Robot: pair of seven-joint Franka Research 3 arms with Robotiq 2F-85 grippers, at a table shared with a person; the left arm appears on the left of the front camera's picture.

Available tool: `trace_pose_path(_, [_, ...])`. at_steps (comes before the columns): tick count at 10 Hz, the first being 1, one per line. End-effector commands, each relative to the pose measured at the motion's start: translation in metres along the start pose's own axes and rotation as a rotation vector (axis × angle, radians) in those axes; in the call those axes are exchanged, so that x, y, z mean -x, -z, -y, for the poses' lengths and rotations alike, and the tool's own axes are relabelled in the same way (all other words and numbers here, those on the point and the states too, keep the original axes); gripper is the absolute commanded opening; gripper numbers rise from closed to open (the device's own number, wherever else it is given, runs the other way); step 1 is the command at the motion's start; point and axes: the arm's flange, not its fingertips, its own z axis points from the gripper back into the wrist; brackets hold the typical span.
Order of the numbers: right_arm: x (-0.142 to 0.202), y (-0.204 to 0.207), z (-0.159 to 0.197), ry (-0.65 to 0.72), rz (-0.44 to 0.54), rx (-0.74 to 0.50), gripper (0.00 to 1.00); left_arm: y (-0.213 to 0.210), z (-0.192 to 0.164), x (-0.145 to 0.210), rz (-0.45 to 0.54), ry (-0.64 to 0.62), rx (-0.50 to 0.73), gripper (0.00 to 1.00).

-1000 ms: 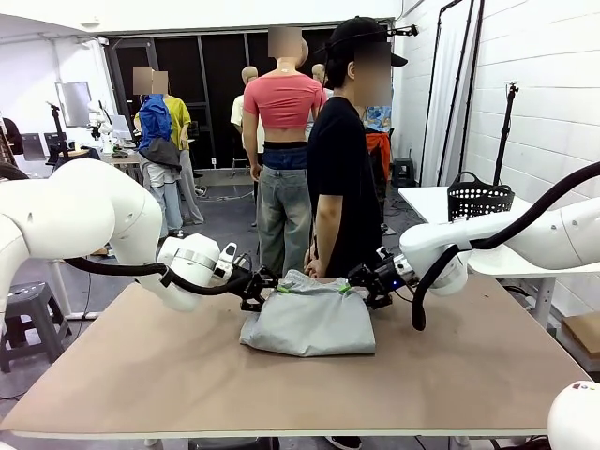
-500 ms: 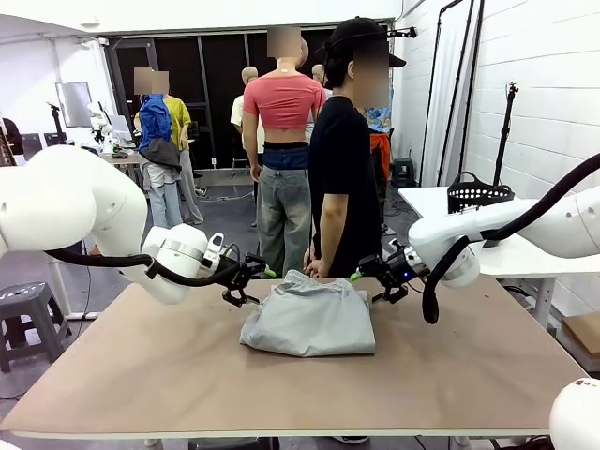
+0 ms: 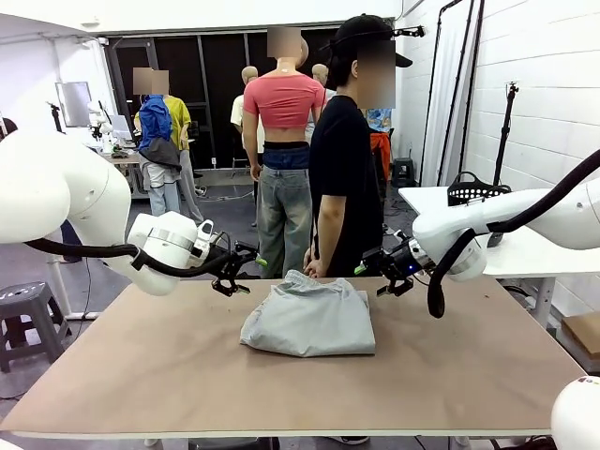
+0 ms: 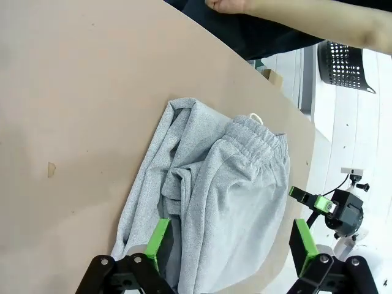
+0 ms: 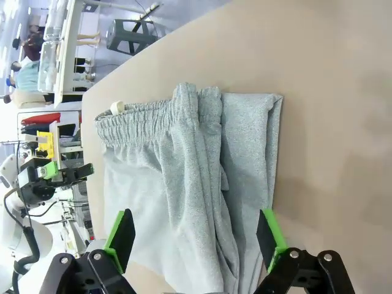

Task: Fold the training pants.
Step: Fold the Training pants in half.

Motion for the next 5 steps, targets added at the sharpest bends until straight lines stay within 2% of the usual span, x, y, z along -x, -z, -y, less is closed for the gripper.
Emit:
trace_pose_path(1, [-0.0024, 0.0075, 0.003, 0.008, -0.013, -0.011, 1.0, 0.0053, -0.0014, -0.0008, -0.003, -0.005, -0.003, 1.0])
trace_pose_path(5, [-0.0024, 0.0075, 0.003, 0.008, -0.013, -0.011, 1.0, 0.0053, -0.0014, -0.0008, -0.003, -0.005, -0.003, 1.0])
